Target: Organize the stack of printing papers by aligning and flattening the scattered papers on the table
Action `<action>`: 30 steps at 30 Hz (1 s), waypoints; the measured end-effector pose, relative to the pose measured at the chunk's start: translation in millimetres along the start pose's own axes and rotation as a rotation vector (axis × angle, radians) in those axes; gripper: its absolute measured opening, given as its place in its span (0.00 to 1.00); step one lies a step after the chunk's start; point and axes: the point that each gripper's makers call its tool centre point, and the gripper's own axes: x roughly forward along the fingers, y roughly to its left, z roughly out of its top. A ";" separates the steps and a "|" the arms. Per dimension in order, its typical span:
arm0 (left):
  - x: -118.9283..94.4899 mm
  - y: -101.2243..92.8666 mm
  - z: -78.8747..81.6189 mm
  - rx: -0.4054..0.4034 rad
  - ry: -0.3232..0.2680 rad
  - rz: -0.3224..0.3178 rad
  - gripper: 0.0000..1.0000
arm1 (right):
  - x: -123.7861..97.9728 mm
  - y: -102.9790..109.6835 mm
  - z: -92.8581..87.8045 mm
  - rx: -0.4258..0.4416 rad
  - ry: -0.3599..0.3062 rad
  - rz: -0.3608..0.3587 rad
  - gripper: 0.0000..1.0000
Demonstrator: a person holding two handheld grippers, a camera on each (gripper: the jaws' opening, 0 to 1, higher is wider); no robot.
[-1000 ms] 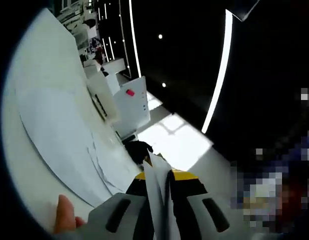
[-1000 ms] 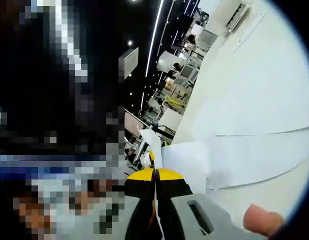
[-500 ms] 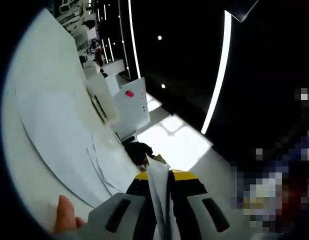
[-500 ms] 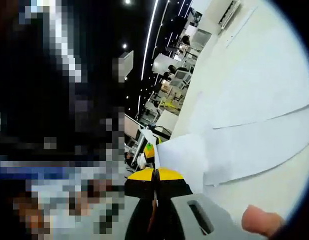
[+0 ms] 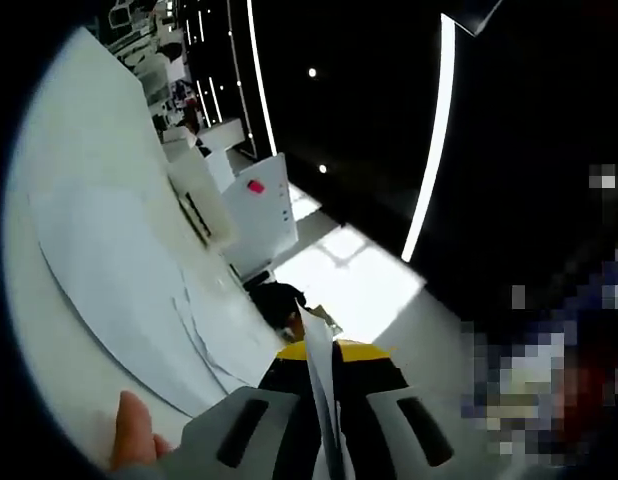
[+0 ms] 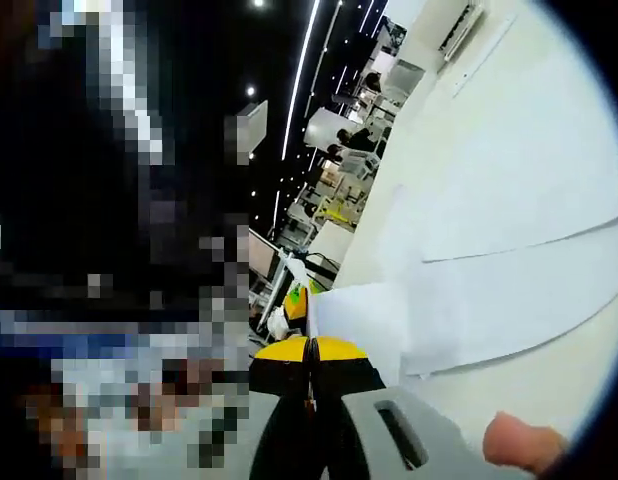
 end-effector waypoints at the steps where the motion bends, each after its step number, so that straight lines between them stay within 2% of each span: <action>1: -0.1 -0.6 0.0 0.000 0.000 -0.003 0.06 | -0.1 0.4 -0.8 -0.020 0.002 0.003 0.00; 3: -0.3 -0.3 0.2 0.010 0.002 0.000 0.06 | -0.6 1.9 -2.2 -0.035 0.009 0.012 0.00; 5: -0.1 -2.2 -0.2 0.019 0.002 -0.002 0.05 | -2.1 -3.2 -0.5 -0.175 0.011 -0.010 0.00; 6: 0.0 -3.4 -0.7 0.026 0.002 -0.004 0.05 | -2.8 -4.0 -0.8 -0.215 0.009 -0.021 0.00; 8: 0.4 -6.6 -2.1 0.029 0.002 -0.008 0.05 | -5.2 -8.3 3.9 -0.335 -0.013 -0.045 0.06; 9: 0.4 -6.6 -1.8 0.030 0.002 -0.008 0.05 | -6.6 -10.0 6.6 -0.335 -0.036 -0.052 0.09; 11: 0.6 -8.0 0.6 0.018 -0.005 -0.016 0.05 | -8.3 -12.1 5.3 -0.332 -0.028 -0.034 0.11; 13: 1.7 -16.3 4.6 0.028 -0.022 -0.052 0.05 | -8.4 -14.0 2.6 -0.337 -0.012 -0.026 0.18; 15: 4.0 -22.7 6.1 0.051 -0.022 -0.071 0.05 | -8.0 -15.0 3.4 -0.390 -0.020 -0.020 0.24; 19: 8.4 -56.4 10.2 0.086 -0.023 -0.175 0.05 | -7.5 -5.7 3.3 -0.437 -0.039 0.046 0.38; 21: 11.5 -74.7 17.6 0.108 -0.038 -0.222 0.05 | -5.3 5.0 0.9 -0.436 -0.058 0.121 0.42; 23: 17.1 -90.7 23.7 0.121 -0.050 -0.250 0.05 | -1.8 14.4 -10.2 -0.426 -0.035 0.188 0.41; 24: 19.7 -99.1 22.7 0.125 -0.040 -0.281 0.05 | 2.5 15.4 -12.4 -0.444 -0.027 0.205 0.41; 25: 22.9 -101.9 21.8 0.131 -0.034 -0.280 0.05 | 7.1 14.7 -17.2 -0.467 -0.004 0.204 0.40; 26: 25.1 -101.7 18.5 0.158 -0.019 -0.269 0.05 | 10.7 13.1 -23.5 -0.495 0.022 0.202 0.37; 27: 26.5 -101.4 15.8 0.168 -0.007 -0.265 0.05 | 12.6 10.5 -29.7 -0.521 0.058 0.200 0.29; 30: 24.6 -94.6 10.7 0.163 0.003 -0.234 0.05 | 15.2 6.9 -30.8 -0.493 0.064 0.191 0.24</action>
